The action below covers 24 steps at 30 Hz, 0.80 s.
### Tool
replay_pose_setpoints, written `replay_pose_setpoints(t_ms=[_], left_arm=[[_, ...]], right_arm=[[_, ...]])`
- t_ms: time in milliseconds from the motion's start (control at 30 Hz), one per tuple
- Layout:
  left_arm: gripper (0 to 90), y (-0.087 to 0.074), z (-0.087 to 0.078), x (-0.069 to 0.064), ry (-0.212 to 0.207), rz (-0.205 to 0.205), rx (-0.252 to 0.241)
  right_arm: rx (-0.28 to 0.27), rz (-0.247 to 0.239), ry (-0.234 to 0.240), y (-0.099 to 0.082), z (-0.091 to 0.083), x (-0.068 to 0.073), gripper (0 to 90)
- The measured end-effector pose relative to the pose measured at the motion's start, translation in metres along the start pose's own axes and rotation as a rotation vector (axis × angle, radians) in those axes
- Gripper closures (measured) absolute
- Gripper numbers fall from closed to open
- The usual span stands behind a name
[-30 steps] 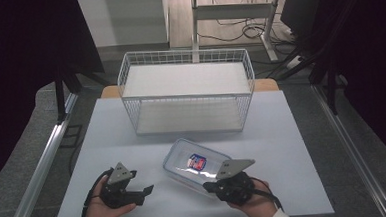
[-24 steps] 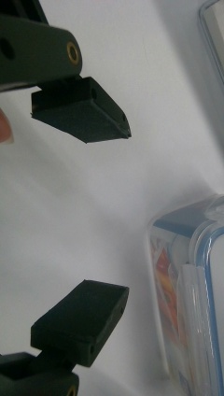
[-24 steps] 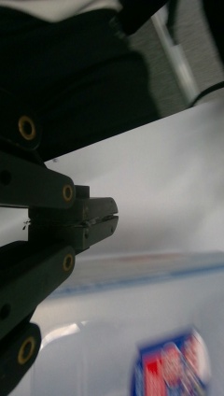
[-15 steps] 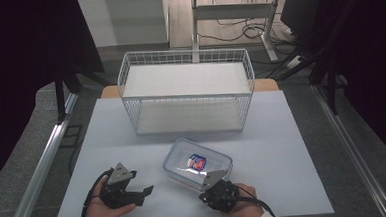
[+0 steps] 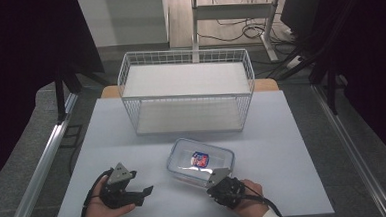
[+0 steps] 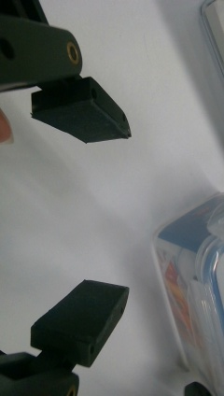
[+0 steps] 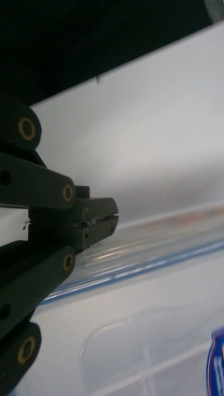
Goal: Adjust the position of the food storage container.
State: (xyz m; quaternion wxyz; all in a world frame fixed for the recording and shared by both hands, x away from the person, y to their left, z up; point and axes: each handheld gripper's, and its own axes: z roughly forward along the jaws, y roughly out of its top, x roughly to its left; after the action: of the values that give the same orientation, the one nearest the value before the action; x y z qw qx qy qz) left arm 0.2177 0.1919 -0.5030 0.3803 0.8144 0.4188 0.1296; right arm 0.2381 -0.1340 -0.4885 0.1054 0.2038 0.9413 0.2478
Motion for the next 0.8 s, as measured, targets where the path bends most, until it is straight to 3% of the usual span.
replay_pose_setpoints(t_ms=[67, 333, 800], left_arm=[[20.8, 0.0, 0.0, 0.0, 0.0, 0.0, 0.0], [20.8, 0.0, 0.001, 0.0, -0.001, 0.001, 0.001], [20.8, 0.0, 0.001, 0.0, -0.002, 0.004, 0.002]], right_arm=[[-0.002, 0.014, -0.031, -0.003, -0.003, -0.007, 89.4], [-0.006, 0.052, -0.076, -0.009, -0.005, -0.024, 89.4], [-0.02, 0.099, -0.106, -0.014, -0.007, -0.04, 89.4]])
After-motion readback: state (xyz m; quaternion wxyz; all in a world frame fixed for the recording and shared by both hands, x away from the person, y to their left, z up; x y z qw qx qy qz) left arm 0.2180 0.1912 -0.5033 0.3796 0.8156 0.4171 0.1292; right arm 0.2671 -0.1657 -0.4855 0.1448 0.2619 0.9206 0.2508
